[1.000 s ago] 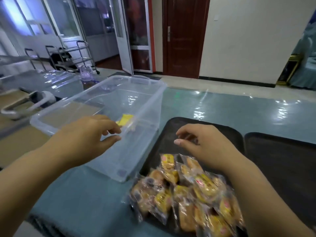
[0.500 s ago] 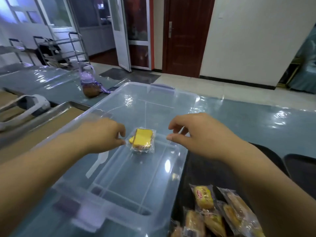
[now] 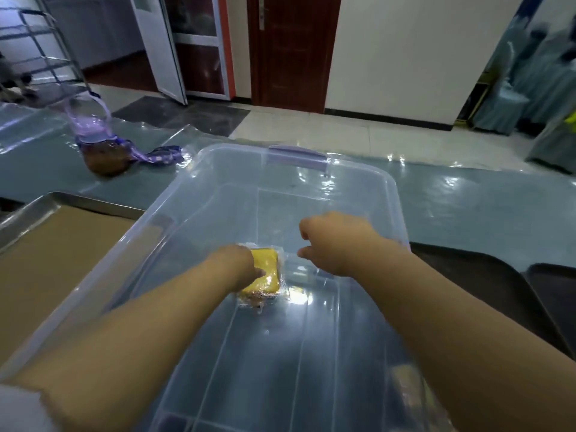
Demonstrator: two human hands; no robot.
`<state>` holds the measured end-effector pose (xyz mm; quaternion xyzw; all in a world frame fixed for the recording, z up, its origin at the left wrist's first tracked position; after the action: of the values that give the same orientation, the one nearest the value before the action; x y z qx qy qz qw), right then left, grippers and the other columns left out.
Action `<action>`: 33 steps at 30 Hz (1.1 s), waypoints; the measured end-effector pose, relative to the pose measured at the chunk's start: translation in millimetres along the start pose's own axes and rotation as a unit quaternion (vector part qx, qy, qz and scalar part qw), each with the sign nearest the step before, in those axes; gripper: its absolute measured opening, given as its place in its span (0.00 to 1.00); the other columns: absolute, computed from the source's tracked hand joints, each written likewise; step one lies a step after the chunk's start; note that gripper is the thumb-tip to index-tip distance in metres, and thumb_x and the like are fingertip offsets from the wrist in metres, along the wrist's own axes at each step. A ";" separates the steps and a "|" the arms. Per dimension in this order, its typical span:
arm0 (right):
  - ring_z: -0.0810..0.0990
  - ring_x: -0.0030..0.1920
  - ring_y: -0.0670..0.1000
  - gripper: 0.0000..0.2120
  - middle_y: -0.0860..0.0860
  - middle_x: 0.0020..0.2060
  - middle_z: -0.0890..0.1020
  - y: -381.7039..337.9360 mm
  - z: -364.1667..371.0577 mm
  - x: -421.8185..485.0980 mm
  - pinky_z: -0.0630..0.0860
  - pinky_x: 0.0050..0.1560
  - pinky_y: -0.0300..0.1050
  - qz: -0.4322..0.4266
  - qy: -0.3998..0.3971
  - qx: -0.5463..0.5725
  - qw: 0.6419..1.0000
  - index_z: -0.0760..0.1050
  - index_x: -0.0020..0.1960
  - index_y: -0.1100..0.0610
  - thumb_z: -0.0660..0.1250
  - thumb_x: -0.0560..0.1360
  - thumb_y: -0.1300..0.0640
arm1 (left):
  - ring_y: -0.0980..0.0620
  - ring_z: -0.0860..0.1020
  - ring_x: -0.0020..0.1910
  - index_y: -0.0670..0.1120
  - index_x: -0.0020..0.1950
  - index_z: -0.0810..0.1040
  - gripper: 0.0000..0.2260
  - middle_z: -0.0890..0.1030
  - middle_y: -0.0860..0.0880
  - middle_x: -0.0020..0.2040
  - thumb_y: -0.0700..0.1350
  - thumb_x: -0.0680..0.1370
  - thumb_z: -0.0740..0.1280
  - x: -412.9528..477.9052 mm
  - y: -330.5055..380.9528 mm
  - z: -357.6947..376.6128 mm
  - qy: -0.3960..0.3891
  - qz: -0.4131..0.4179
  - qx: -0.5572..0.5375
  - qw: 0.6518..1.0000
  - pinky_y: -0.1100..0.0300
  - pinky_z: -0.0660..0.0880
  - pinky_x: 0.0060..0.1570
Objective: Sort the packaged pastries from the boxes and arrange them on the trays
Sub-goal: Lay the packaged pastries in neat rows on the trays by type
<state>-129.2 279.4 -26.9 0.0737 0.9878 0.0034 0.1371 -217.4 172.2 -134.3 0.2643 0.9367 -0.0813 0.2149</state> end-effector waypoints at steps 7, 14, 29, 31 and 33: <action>0.76 0.54 0.57 0.12 0.54 0.55 0.76 -1.0 16.9 9.9 0.67 0.45 0.46 -0.007 -0.012 -0.019 1.000 0.71 0.57 0.54 0.59 0.79 0.47 | 0.45 0.74 0.60 0.43 0.72 0.61 0.34 0.73 0.44 0.65 0.60 0.73 0.65 39.5 -12.9 56.3 -0.024 -0.039 -0.140 0.989 0.53 0.71 0.61; 0.70 0.43 0.54 0.09 0.51 0.45 0.72 5.1 20.2 11.4 0.68 0.44 0.46 0.011 -0.019 0.004 1.000 0.66 0.46 0.51 0.60 0.79 0.46 | 0.46 0.76 0.57 0.46 0.64 0.72 0.33 0.77 0.46 0.60 0.61 0.65 0.74 39.6 -24.2 51.2 -0.024 -0.055 -0.229 0.972 0.57 0.73 0.55; 0.76 0.47 0.52 0.11 0.49 0.46 0.79 19.8 -36.3 -56.5 0.71 0.41 0.45 0.042 0.151 0.115 0.981 0.73 0.50 0.52 0.61 0.77 0.44 | 0.51 0.73 0.37 0.47 0.50 0.69 0.20 0.75 0.48 0.44 0.50 0.67 0.76 -77.6 -17.5 -94.8 0.128 0.031 -0.194 0.972 0.59 0.69 0.33; 0.77 0.45 0.51 0.11 0.48 0.45 0.79 27.2 -48.3 -82.6 0.75 0.43 0.47 0.048 0.193 0.145 0.969 0.74 0.48 0.51 0.62 0.77 0.43 | 0.53 0.73 0.37 0.47 0.51 0.70 0.21 0.75 0.49 0.43 0.50 0.66 0.77 -106.6 -14.9 -116.0 0.166 0.053 -0.239 0.955 0.59 0.72 0.35; 0.77 0.44 0.50 0.11 0.47 0.44 0.80 36.2 -58.1 -111.0 0.77 0.46 0.49 0.056 0.231 0.172 0.956 0.75 0.48 0.51 0.63 0.76 0.43 | 0.53 0.75 0.39 0.48 0.52 0.71 0.22 0.75 0.51 0.42 0.51 0.65 0.77 -137.7 -8.3 -135.1 0.208 0.072 -0.270 0.937 0.57 0.75 0.38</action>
<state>-34.1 299.8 60.1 0.1483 0.9725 -0.1420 -0.1101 -164.6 137.8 48.2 0.2743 0.9254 0.2476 0.0837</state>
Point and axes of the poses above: each hand's wrist, its own x-axis towards the middle knuckle, its own z-axis out of the palm, y = z × x, the point moved 7 cm from there along x, towards the middle knuckle
